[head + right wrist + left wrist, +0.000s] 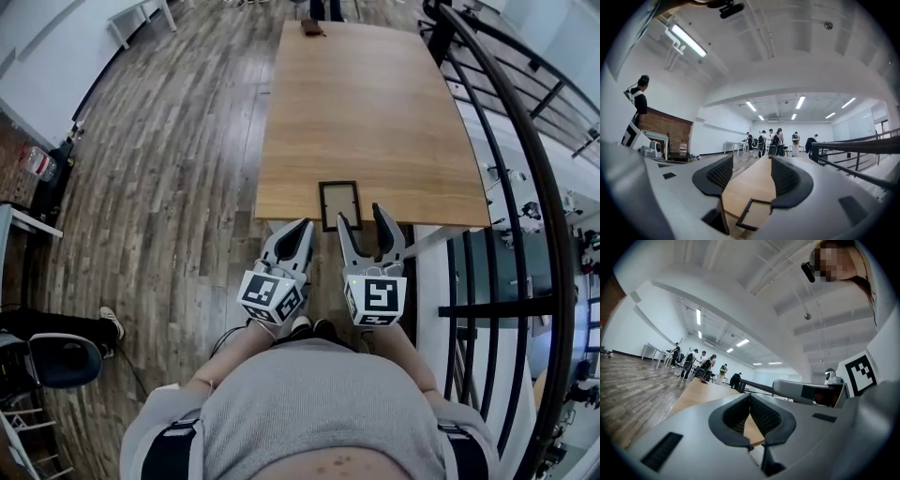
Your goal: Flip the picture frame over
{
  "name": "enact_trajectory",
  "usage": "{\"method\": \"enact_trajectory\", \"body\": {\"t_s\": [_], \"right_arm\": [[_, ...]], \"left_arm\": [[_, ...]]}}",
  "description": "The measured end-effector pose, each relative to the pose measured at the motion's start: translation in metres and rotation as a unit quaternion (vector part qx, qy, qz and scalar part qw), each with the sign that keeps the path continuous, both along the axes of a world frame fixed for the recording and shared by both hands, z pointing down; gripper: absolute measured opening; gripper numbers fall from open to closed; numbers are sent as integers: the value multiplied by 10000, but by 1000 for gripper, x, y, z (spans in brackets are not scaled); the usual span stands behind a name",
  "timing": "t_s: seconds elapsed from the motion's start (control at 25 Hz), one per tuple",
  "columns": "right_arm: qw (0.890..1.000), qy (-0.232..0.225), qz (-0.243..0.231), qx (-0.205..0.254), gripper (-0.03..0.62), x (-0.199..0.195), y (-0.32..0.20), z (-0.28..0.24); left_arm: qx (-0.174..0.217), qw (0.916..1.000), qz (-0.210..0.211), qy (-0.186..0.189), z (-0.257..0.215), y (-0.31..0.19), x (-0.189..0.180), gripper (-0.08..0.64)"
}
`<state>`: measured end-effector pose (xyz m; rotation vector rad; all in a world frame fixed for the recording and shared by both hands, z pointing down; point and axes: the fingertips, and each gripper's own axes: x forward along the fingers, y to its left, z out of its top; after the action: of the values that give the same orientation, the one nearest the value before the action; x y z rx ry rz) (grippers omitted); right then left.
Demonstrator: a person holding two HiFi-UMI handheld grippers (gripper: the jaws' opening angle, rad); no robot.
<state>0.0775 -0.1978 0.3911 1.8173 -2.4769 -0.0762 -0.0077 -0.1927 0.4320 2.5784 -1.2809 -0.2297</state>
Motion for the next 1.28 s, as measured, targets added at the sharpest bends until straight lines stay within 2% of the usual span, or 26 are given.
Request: {"method": "enact_trajectory", "body": {"t_s": [0.04,0.16,0.32,0.44,0.76,1.0,1.28], "right_arm": [[9999,-114,6,-43,268,3,4,2],[9992,-387,52,-16,134,9,13,0],[9981,-596,10,151,22,11,15,-12],[9970,-769,5,122,17,14,17,-17],[9969,-781,56,86,17,17,23,-17],[9953,-933,-41,-239,17,14,24,1],[9968,-781,-108,-142,17,8,29,-1]], "left_arm": [[8,10000,26,4,-2,2,3,6],[45,10000,85,15,-6,5,8,6],[195,9995,231,31,-15,1,19,6],[306,9988,376,34,-25,2,30,6],[395,9980,500,19,-35,8,37,6],[411,9979,494,35,-35,12,37,6],[427,9980,459,33,-34,15,37,6]]}}
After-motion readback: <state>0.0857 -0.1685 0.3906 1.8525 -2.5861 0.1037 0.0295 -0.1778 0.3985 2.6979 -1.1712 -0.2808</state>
